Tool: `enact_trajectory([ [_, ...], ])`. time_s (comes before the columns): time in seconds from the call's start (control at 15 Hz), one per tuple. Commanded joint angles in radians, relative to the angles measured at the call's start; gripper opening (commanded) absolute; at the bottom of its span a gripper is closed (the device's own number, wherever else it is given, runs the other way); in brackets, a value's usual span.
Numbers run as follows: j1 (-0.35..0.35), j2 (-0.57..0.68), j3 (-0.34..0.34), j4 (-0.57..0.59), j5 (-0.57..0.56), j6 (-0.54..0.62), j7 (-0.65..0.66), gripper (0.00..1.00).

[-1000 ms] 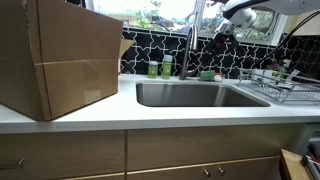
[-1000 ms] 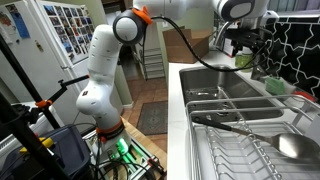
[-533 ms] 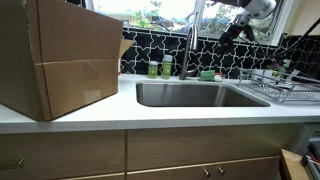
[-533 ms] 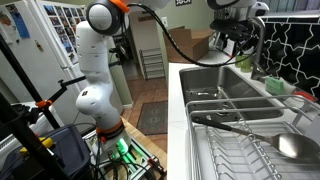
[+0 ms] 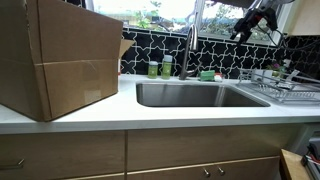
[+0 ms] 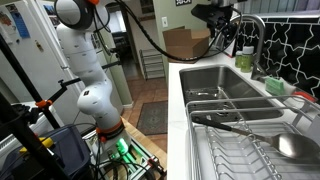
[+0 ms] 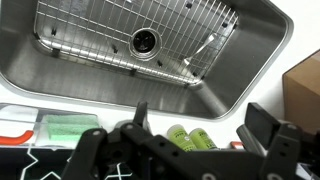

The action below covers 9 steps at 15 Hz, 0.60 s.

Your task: Turn the faucet to the right then close the tap

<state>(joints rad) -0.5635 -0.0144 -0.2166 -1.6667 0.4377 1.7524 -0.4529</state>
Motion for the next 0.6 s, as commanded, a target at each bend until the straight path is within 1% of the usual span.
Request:
enact_trajectory([
  [0.0, 0.082, -0.136, -0.065, -0.142, -0.028, 0.099, 0.106, 1.00],
  [0.2, 0.124, -0.199, -0.087, -0.197, -0.059, 0.184, 0.158, 1.00],
  [0.4, 0.155, -0.238, -0.100, -0.238, -0.088, 0.233, 0.193, 1.00],
  [0.47, 0.168, -0.187, -0.122, -0.165, -0.068, 0.190, 0.165, 1.00],
  [0.53, 0.177, -0.194, -0.126, -0.170, -0.070, 0.193, 0.168, 1.00],
])
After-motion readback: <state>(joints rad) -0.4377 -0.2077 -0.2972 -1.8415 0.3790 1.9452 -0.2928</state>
